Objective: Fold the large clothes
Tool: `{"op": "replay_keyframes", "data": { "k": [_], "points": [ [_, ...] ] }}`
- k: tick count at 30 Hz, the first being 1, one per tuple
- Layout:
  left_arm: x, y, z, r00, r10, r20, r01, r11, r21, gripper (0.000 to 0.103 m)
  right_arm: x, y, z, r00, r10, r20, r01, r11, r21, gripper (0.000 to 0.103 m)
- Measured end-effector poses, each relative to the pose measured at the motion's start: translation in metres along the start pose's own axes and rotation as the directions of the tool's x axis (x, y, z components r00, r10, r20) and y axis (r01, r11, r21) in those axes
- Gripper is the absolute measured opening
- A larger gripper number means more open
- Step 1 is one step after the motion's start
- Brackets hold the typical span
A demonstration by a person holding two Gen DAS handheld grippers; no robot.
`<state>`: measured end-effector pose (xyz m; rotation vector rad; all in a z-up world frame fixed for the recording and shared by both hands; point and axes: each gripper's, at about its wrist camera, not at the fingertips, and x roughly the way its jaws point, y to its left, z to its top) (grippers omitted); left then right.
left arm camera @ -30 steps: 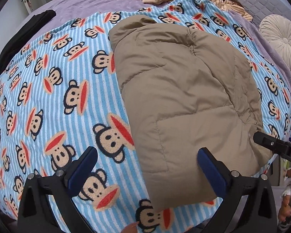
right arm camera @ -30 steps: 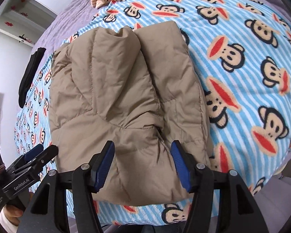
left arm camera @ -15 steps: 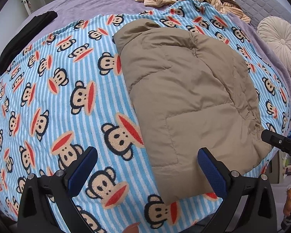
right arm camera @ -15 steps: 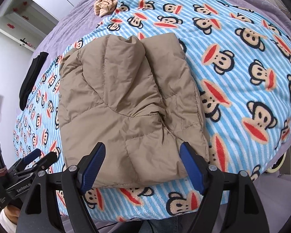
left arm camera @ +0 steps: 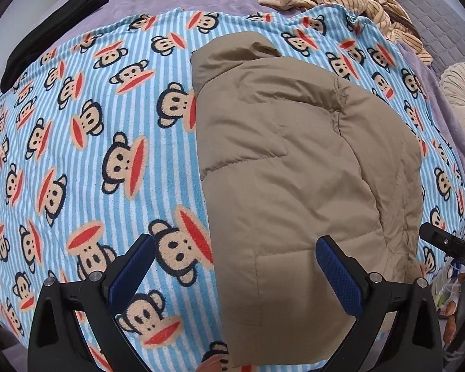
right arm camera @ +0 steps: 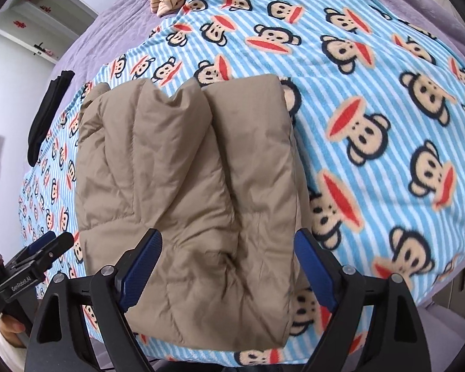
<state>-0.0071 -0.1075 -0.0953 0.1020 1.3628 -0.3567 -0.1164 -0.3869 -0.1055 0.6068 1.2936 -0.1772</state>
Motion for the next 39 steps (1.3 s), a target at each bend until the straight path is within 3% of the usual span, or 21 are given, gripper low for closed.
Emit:
{"op": "replay_keyframes", "data": {
  "k": [3,5,12,16,20,21,23,26,30,33,34,36,39],
  "points": [
    [0.010,0.002,0.006,1.000,-0.011,-0.025,0.011,1.000,-0.029,0.103,0.003,-0.010,0.011,1.000,0.014,0.004,-0.014,1.000,0.001,0.090],
    [0.014,0.002,0.008,0.999,-0.029,-0.037,0.027,0.999,-0.040,0.103,0.007,-0.018,0.017,1.000,0.029,-0.008,-0.029,1.000,0.013,0.103],
    [0.024,0.000,0.020,0.989,-0.141,-0.054,0.139,0.990,-0.036,0.103,0.026,-0.044,0.037,0.992,0.112,-0.065,-0.109,0.993,0.054,0.103],
    [0.034,0.010,0.028,0.977,-0.203,-0.068,0.198,0.978,-0.069,0.103,0.034,-0.043,0.047,0.963,0.244,-0.113,-0.240,0.970,0.043,0.103],
    [0.051,0.019,0.033,0.964,-0.256,-0.076,0.251,0.966,-0.068,0.103,0.052,-0.032,0.055,0.956,0.227,-0.187,-0.239,0.970,-0.041,0.103],
    [0.058,0.022,0.034,0.952,-0.293,-0.089,0.286,0.955,-0.082,0.103,0.058,-0.031,0.057,0.957,0.212,-0.198,-0.226,0.973,-0.052,0.103],
    [0.074,0.029,0.036,0.905,-0.408,-0.122,0.392,0.910,-0.137,0.103,0.072,-0.034,0.062,0.953,0.193,-0.232,-0.209,0.977,-0.048,0.103],
    [0.095,0.035,0.040,0.848,-0.512,-0.139,0.483,0.853,-0.196,0.103,0.092,-0.041,0.071,0.925,0.264,-0.272,-0.276,0.961,-0.007,0.103],
    [0.112,0.037,0.043,0.812,-0.567,-0.140,0.537,0.819,-0.201,0.103,0.105,-0.043,0.082,0.871,0.402,-0.282,-0.407,0.912,0.042,0.103],
    [0.127,0.031,0.044,0.802,-0.579,-0.147,0.547,0.810,-0.209,0.103,0.124,-0.045,0.089,0.876,0.369,-0.311,-0.383,0.924,0.018,0.103],
    [0.131,0.028,0.045,0.803,-0.578,-0.147,0.544,0.811,-0.216,0.103,0.132,-0.046,0.091,0.876,0.354,-0.327,-0.370,0.929,0.013,0.103],
    [0.134,0.018,0.047,0.823,-0.549,-0.145,0.516,0.830,-0.213,0.103,0.147,-0.047,0.095,0.861,0.367,-0.351,-0.380,0.924,0.035,0.103],
    [0.123,0.000,0.049,0.882,-0.454,-0.129,0.435,0.887,-0.154,0.103,0.155,-0.042,0.098,0.854,0.390,-0.345,-0.394,0.917,0.064,0.103]
  ]
}}
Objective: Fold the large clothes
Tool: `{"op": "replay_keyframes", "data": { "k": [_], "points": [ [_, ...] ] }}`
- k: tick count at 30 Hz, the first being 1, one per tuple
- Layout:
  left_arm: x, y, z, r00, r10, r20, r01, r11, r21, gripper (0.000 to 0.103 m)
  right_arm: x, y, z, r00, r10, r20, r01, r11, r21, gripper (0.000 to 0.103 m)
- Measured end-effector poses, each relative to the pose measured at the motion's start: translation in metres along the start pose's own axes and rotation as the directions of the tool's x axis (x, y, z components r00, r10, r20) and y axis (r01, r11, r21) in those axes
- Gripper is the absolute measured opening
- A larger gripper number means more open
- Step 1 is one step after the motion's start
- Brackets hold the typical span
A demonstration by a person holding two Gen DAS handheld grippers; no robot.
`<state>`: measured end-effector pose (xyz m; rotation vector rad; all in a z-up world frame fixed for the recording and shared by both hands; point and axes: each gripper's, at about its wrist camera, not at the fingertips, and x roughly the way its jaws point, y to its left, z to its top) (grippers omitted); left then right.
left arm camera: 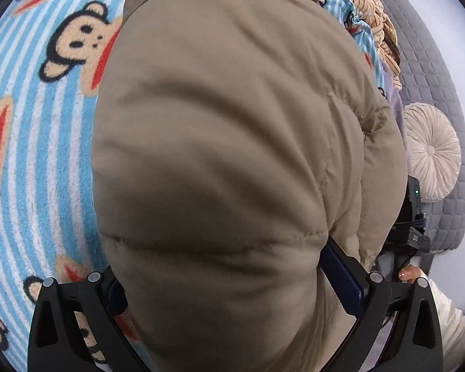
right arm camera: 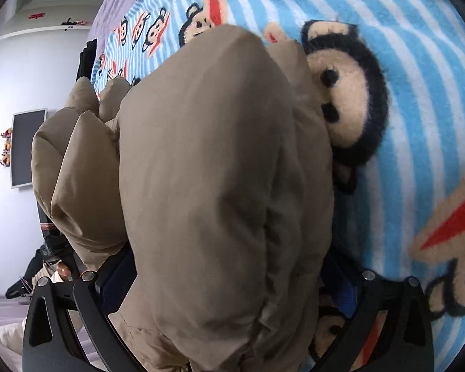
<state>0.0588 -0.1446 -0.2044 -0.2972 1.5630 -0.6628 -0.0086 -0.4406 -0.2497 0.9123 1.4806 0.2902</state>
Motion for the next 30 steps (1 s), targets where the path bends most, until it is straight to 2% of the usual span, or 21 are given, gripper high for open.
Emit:
{"op": "replay_keyframes", "data": {
  "k": [4,6,7,11,15,19,25,30],
  "points": [
    [-0.010,-0.030,-0.003,0.994,0.095,0.054,-0.099,0.992,0.073,0.087,0.003,0.002,0.000,1.000,0.024,0.013,-0.024,0.999,0.048,0.103],
    [-0.016,-0.042,-0.002,0.990,0.119,0.074,-0.126,0.988,0.094,0.081,0.002,-0.001,-0.001,0.999,0.048,0.015,-0.049,0.995,0.082,0.095],
    [-0.019,-0.047,-0.003,0.988,0.128,0.083,-0.136,0.986,0.102,0.079,-0.001,-0.004,-0.002,0.997,0.073,0.016,-0.075,0.992,0.101,0.084],
    [-0.033,-0.065,-0.004,0.983,0.146,0.114,-0.160,0.978,0.132,0.077,-0.007,-0.003,-0.010,0.989,0.143,0.046,-0.148,0.981,0.128,0.060],
    [-0.061,-0.067,-0.012,0.979,0.135,0.154,-0.160,0.974,0.159,0.077,-0.015,0.006,-0.016,0.972,0.226,0.065,-0.232,0.966,0.116,0.058],
    [-0.087,-0.057,-0.019,0.974,0.129,0.189,-0.159,0.975,0.153,0.077,-0.015,0.031,-0.016,0.972,0.220,0.076,-0.227,0.970,0.090,0.058],
    [-0.132,-0.007,-0.023,0.969,0.093,0.227,-0.127,0.982,0.140,0.077,0.004,0.083,-0.016,0.973,0.211,0.098,-0.215,0.976,0.035,0.058],
    [-0.171,0.046,-0.015,0.971,0.089,0.223,-0.122,0.983,0.139,0.077,0.024,0.127,-0.034,0.973,0.188,0.136,-0.192,0.981,0.020,0.058]
  ]
}}
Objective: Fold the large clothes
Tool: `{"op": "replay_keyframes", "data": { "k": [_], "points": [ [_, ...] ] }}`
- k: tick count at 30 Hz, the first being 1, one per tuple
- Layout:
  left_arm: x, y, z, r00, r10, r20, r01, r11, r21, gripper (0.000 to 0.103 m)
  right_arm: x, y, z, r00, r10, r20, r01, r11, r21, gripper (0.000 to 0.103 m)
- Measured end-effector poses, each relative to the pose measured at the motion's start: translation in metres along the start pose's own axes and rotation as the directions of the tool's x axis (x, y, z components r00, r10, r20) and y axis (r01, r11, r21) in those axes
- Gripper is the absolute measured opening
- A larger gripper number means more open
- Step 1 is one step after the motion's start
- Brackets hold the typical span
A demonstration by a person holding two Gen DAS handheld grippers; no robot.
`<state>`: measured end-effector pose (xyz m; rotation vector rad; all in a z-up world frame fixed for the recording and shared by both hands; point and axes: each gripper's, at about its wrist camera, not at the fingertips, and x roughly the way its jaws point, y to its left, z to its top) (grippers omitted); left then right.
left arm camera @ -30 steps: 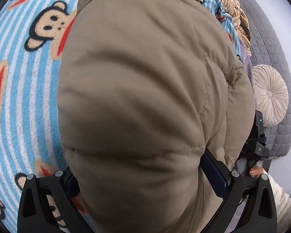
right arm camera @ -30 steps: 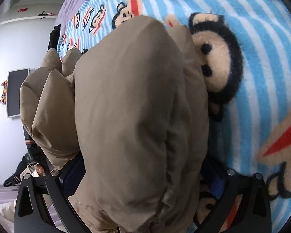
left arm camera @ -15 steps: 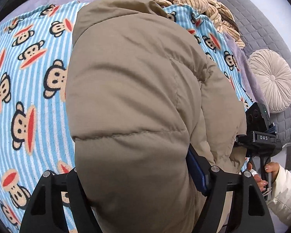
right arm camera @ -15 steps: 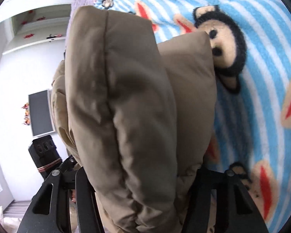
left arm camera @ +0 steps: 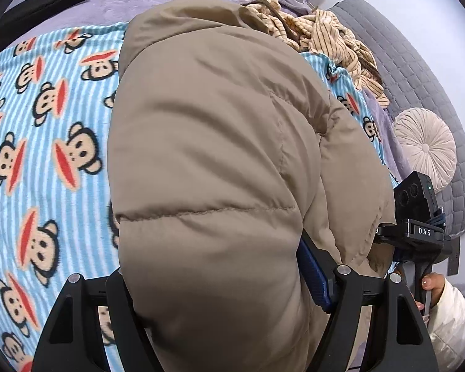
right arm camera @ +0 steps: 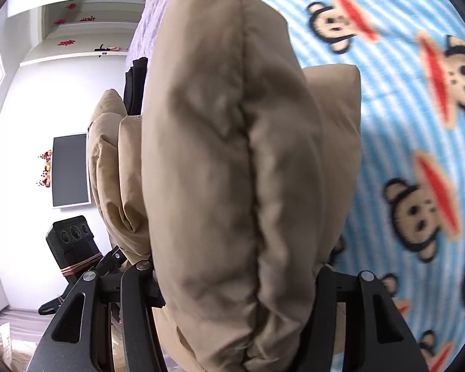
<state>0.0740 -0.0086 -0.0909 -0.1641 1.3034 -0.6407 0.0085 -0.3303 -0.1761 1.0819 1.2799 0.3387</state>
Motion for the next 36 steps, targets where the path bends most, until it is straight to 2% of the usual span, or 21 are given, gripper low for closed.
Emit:
{"op": "replay_keyframes", "data": {
  "k": [5,10,14,19,23,28,31,33,34,35,36],
  "points": [
    [-0.036,0.057,0.011,0.996,0.083,0.027,-0.084,0.996,0.018,0.077,0.050,0.041,-0.012,1.000,0.017,0.019,-0.017,1.000,-0.002,0.058],
    [-0.052,0.117,0.013,0.983,0.171,0.062,-0.168,0.985,-0.048,0.077,0.104,0.071,-0.009,1.000,0.020,-0.009,-0.020,1.000,-0.018,0.058],
    [-0.040,0.155,0.003,0.973,0.228,0.046,-0.220,0.967,-0.126,0.079,0.137,0.088,0.004,0.999,-0.016,-0.051,0.013,0.998,-0.065,0.058],
    [-0.029,0.173,-0.007,0.964,0.257,0.071,-0.243,0.955,-0.169,0.086,0.160,0.093,0.023,0.986,-0.141,-0.085,0.131,0.985,-0.110,0.060],
    [-0.028,0.168,-0.009,0.959,0.275,0.073,-0.260,0.952,-0.161,0.086,0.152,0.094,0.021,0.967,-0.245,-0.076,0.235,0.965,-0.119,0.066],
    [-0.029,0.164,-0.010,0.958,0.277,0.073,-0.262,0.951,-0.166,0.086,0.118,0.116,0.009,0.914,-0.405,0.023,0.401,0.893,-0.205,0.066],
    [-0.029,0.164,-0.010,0.957,0.279,0.072,-0.265,0.950,-0.166,0.086,0.094,0.129,0.004,0.892,-0.442,0.100,0.453,0.864,-0.220,0.066],
    [-0.029,0.164,-0.010,0.957,0.282,0.072,-0.267,0.949,-0.165,0.086,0.079,0.134,-0.005,0.890,-0.435,0.136,0.456,0.862,-0.220,0.066],
    [-0.028,0.165,-0.010,0.957,0.283,0.071,-0.268,0.949,-0.165,0.086,0.074,0.134,-0.008,0.892,-0.426,0.150,0.451,0.865,-0.222,0.062],
    [-0.028,0.165,-0.010,0.956,0.284,0.071,-0.269,0.949,-0.165,0.086,0.069,0.141,-0.017,0.894,-0.418,0.161,0.446,0.865,-0.230,0.051],
    [-0.029,0.164,-0.010,0.956,0.284,0.071,-0.270,0.949,-0.165,0.086,0.061,0.142,-0.023,0.896,-0.412,0.168,0.442,0.864,-0.242,0.045]
  ]
}}
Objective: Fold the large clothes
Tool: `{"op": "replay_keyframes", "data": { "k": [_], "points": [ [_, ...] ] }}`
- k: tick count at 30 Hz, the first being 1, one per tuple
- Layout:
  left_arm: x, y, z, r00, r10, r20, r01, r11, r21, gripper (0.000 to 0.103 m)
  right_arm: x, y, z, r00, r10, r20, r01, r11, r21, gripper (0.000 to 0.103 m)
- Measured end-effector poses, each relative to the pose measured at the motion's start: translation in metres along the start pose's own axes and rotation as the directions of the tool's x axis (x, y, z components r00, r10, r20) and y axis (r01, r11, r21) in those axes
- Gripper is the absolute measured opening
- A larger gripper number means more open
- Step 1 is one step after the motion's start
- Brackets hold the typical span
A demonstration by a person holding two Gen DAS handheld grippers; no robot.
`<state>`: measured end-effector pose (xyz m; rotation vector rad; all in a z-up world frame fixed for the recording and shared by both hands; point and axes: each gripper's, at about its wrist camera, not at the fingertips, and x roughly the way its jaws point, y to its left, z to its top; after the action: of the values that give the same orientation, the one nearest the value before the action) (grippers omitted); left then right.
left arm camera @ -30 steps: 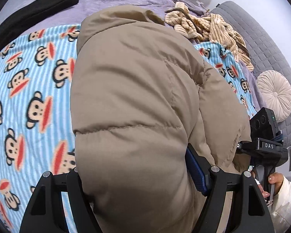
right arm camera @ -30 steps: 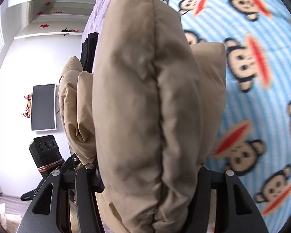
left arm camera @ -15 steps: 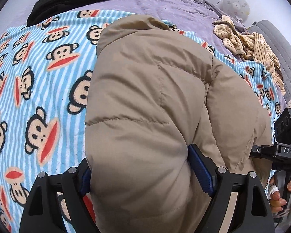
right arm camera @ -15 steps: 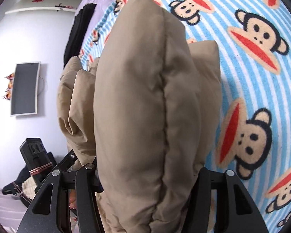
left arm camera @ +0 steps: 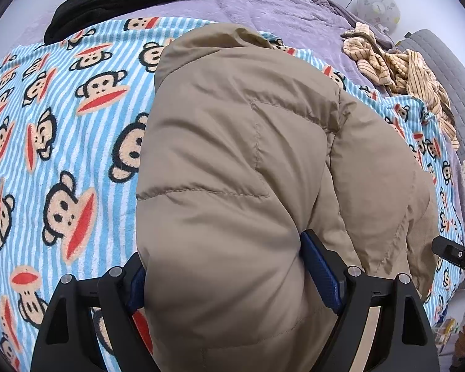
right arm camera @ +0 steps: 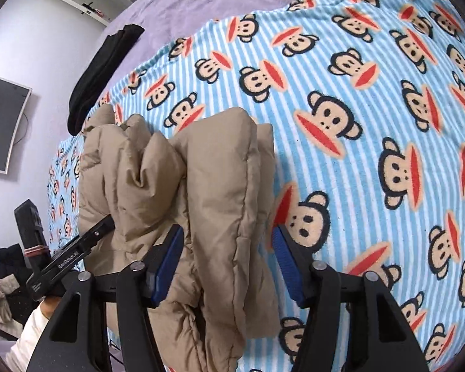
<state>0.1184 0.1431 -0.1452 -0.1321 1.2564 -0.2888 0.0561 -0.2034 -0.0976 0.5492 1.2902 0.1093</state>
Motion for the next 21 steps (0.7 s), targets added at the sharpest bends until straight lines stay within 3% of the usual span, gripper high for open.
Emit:
{"op": "replay_keyframes", "data": {
  "k": [1,7,13,18,21],
  "points": [
    [0.000,0.000,0.000,1.000,0.001,-0.001,-0.001,1.000,0.000,0.086,-0.001,0.006,-0.001,1.000,-0.006,0.011,0.006,1.000,-0.013,0.040],
    [-0.010,-0.004,0.008,0.998,0.064,0.002,-0.064,0.998,0.002,0.088,0.006,0.058,0.008,0.995,-0.045,0.088,0.053,0.994,-0.094,0.040],
    [-0.037,0.003,0.036,0.981,0.108,0.163,-0.106,0.994,-0.019,0.088,-0.011,0.070,0.021,0.961,-0.133,0.242,0.158,0.984,-0.087,0.040],
    [-0.006,-0.012,0.052,0.987,0.118,0.105,-0.121,0.992,0.022,0.088,0.016,0.088,0.034,0.984,-0.061,0.167,0.091,0.980,-0.177,0.040],
    [0.012,-0.025,0.046,0.983,0.151,0.105,-0.158,0.985,0.067,0.095,0.054,0.081,0.042,0.988,-0.104,0.117,0.122,0.980,-0.160,0.040]
  ]
}}
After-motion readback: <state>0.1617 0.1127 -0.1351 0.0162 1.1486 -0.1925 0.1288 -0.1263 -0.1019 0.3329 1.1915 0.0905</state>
